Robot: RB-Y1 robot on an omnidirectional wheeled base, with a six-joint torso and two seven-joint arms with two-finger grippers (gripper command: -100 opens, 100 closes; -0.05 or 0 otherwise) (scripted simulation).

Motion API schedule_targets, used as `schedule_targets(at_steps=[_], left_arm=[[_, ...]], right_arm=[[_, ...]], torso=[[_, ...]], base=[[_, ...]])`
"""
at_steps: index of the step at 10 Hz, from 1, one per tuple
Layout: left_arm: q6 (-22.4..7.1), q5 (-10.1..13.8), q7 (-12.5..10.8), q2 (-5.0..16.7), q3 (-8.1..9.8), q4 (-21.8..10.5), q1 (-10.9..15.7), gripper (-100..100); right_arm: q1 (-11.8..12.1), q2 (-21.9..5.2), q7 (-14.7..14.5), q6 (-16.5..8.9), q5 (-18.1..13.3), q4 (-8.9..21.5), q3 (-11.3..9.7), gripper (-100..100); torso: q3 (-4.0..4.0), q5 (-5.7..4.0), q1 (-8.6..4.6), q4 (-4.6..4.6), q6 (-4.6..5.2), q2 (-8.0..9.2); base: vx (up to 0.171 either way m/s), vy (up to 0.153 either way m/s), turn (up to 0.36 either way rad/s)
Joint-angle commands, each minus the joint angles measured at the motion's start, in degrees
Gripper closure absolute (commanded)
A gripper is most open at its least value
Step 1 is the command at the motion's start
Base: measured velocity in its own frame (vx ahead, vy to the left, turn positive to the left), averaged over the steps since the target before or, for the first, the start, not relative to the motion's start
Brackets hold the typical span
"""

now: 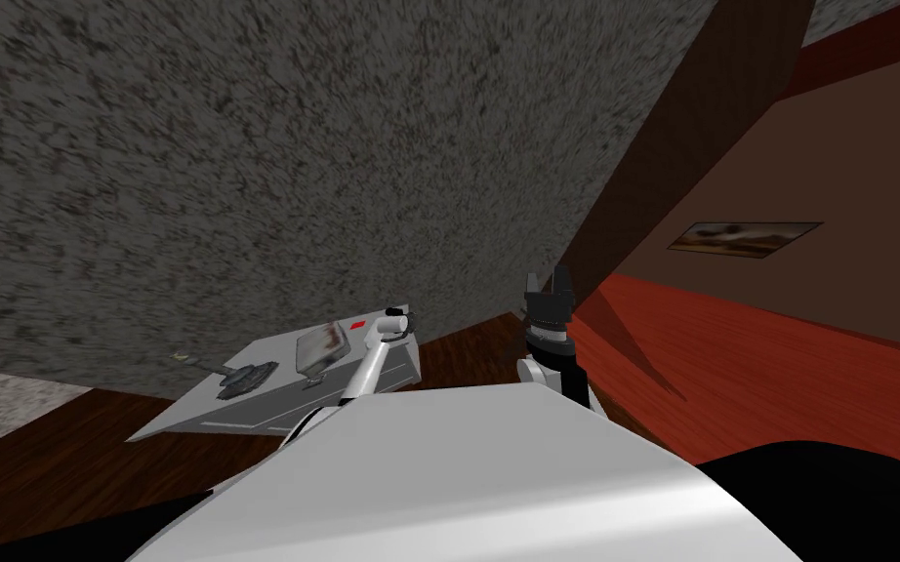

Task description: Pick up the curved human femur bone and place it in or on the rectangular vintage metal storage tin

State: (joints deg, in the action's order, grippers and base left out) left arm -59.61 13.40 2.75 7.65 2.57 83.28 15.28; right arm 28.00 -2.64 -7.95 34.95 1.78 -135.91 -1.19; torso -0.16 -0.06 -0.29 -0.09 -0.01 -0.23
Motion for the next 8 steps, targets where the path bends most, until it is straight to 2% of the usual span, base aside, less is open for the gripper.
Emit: schedule_targets(at_steps=[1, 5, 7, 8], left_arm=[[-2.4, 1.6, -0.4, -0.7, -0.27, 0.6, 1.7, -100], [-6.6, 3.6, -1.3, -1.3, -0.03, 0.2, 4.2, -100], [-8.4, 4.2, -1.6, -1.0, 0.54, -0.6, 4.8, -100], [-10.2, 4.6, -1.9, -0.3, 1.40, -1.8, 5.1, -100]], right_arm=[[0.0, 0.0, 0.0, 0.0, 0.0, 0.0, 0.0, 0], [0.0, 0.0, 0.0, 0.0, 0.0, 0.0, 0.0, 0], [0.0, 0.0, 0.0, 0.0, 0.0, 0.0, 0.0, 0], [0.0, 0.0, 0.0, 0.0, 0.0, 0.0, 0.0, 0]], torso=[[0.00, 0.00, 0.00, 0.00, 0.00, 0.00], [-0.07, 0.01, 0.05, -0.03, 0.00, -0.12], [0.01, 0.04, 0.19, 0.00, -0.03, 0.04], [0.07, 0.05, 0.26, 0.02, -0.03, 0.13]], base=[[0.093, -0.114, -0.083], [0.102, -0.069, -0.063], [0.039, -0.016, -0.038], [0.018, 0.004, -0.079]])
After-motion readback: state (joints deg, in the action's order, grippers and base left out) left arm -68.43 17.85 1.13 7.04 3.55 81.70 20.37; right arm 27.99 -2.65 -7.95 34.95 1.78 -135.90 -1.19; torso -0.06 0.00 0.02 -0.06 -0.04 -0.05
